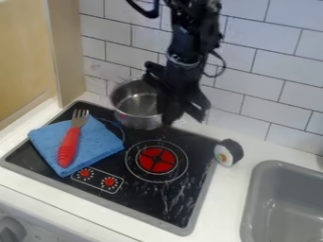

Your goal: Moved the silver pot to the bottom left of the stove

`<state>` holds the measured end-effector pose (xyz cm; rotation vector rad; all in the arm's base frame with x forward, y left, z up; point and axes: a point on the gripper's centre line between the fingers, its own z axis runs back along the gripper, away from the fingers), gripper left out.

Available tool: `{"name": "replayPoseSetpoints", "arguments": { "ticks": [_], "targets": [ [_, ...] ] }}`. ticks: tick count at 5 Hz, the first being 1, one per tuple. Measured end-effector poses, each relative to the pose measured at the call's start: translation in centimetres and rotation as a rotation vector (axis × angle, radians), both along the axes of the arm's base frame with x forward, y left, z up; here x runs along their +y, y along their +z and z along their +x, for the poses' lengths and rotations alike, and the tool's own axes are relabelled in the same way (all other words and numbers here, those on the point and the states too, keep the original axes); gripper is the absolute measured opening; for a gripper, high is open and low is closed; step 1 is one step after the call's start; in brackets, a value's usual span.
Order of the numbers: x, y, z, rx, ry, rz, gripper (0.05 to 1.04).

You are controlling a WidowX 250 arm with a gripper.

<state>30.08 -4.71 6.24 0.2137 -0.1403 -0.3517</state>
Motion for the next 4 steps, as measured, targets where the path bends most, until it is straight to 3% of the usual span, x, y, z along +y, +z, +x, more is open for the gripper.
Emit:
{"name": "replayPoseSetpoints", "arguments": {
  "ticks": [3,4],
  "targets": [
    [-8.2,0.1,-4.5,-0.010,-0.229,-0.002,0.063],
    [-8.8,-0.7,-5.9,0.012,-0.247,0.000,0.063]
  ]
}}
